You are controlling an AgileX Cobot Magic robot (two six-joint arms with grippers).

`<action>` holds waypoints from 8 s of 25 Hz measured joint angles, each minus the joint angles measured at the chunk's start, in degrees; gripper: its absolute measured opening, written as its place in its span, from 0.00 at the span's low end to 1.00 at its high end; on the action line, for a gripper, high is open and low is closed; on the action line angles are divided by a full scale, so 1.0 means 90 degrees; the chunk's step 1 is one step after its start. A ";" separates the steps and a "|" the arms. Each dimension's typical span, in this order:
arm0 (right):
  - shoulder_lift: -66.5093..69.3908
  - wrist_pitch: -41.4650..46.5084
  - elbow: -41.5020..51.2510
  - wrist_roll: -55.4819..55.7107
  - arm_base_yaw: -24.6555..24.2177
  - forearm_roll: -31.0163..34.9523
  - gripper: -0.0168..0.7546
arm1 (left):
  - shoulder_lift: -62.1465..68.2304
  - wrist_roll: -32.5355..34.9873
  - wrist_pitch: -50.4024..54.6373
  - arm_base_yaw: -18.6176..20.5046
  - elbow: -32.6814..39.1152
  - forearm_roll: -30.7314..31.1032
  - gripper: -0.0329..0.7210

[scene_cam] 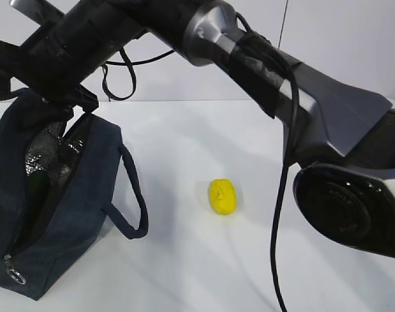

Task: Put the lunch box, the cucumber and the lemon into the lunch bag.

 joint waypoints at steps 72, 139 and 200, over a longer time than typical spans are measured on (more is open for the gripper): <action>0.0000 0.0076 0.0000 -0.0026 0.0000 -0.0113 0.63 | -0.0140 -0.0059 -0.0280 0.0000 0.0010 -0.0165 0.37; -0.0786 0.0209 -0.0900 -0.1636 0.0000 -0.3112 0.63 | 0.0264 0.0042 -0.0207 0.0507 0.0010 0.0845 0.05; -0.2306 0.0030 0.5338 0.0215 -0.1232 -0.4846 0.67 | 0.0264 0.0042 -0.0106 0.0507 0.0010 0.0860 0.05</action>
